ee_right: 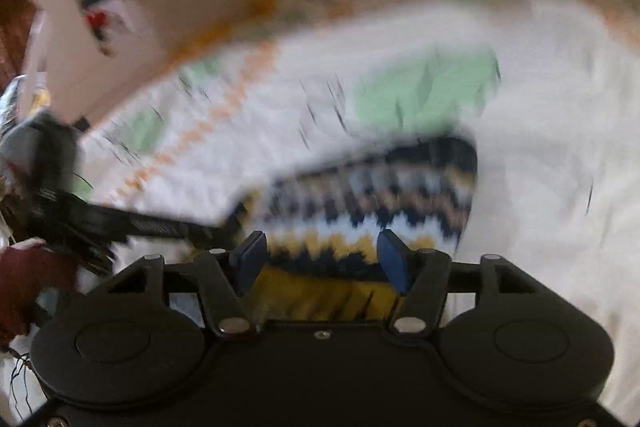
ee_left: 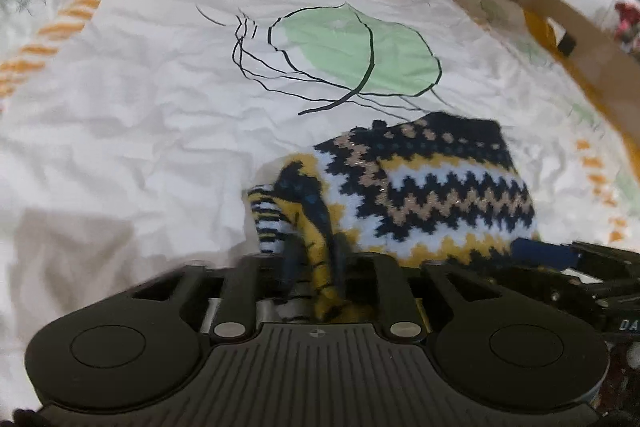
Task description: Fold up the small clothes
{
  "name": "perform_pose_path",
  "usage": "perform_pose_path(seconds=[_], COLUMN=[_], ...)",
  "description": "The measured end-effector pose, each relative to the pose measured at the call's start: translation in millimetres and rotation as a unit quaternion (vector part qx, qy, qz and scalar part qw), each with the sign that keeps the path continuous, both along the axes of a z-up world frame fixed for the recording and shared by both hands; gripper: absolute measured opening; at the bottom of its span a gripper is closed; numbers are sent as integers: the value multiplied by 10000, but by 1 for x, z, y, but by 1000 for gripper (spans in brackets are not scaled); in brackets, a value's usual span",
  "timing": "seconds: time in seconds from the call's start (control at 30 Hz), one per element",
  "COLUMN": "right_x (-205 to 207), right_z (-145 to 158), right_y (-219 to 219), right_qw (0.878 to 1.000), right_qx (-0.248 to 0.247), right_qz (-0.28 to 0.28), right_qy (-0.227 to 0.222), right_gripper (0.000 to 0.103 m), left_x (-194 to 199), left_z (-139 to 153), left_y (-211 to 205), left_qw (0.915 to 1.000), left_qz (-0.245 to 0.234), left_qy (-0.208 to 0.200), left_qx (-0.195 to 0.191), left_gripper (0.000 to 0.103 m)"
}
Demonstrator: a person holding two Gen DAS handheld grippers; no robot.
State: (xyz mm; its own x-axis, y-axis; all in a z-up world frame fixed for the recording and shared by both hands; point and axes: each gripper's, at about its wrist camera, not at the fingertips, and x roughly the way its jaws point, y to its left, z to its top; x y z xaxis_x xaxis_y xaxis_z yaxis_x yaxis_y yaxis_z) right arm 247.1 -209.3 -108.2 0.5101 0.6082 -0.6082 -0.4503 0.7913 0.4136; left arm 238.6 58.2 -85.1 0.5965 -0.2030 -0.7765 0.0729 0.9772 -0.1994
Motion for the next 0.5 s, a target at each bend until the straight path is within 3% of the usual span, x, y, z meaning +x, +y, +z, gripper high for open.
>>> perform_pose_path(seconds=[0.1, 0.17, 0.2, 0.33, 0.5], right_x=[-8, -18, -24, -48, -71], right_z=[5, 16, 22, 39, 62], right_y=[-3, -3, -3, 0, 0], right_qw=[9996, 9986, 9979, 9948, 9897], right_qx=[31, 32, -28, -412, -813], right_qz=[1, -2, -29, -194, -762], right_qy=[-268, -534, -642, -907, -894], right_gripper=[70, 95, 101, 103, 103], left_x=[-8, -20, -28, -58, -92], left_z=[8, 18, 24, 44, 55], left_y=[6, 11, 12, 11, 5], left_qw=[9998, 9995, 9994, 9983, 9990], left_qz=[170, 227, 230, 262, 322], left_qy=[-70, -195, -255, -505, -316], left_qx=[6, -38, -23, 90, -66], left_gripper=[54, 79, 82, 101, 103])
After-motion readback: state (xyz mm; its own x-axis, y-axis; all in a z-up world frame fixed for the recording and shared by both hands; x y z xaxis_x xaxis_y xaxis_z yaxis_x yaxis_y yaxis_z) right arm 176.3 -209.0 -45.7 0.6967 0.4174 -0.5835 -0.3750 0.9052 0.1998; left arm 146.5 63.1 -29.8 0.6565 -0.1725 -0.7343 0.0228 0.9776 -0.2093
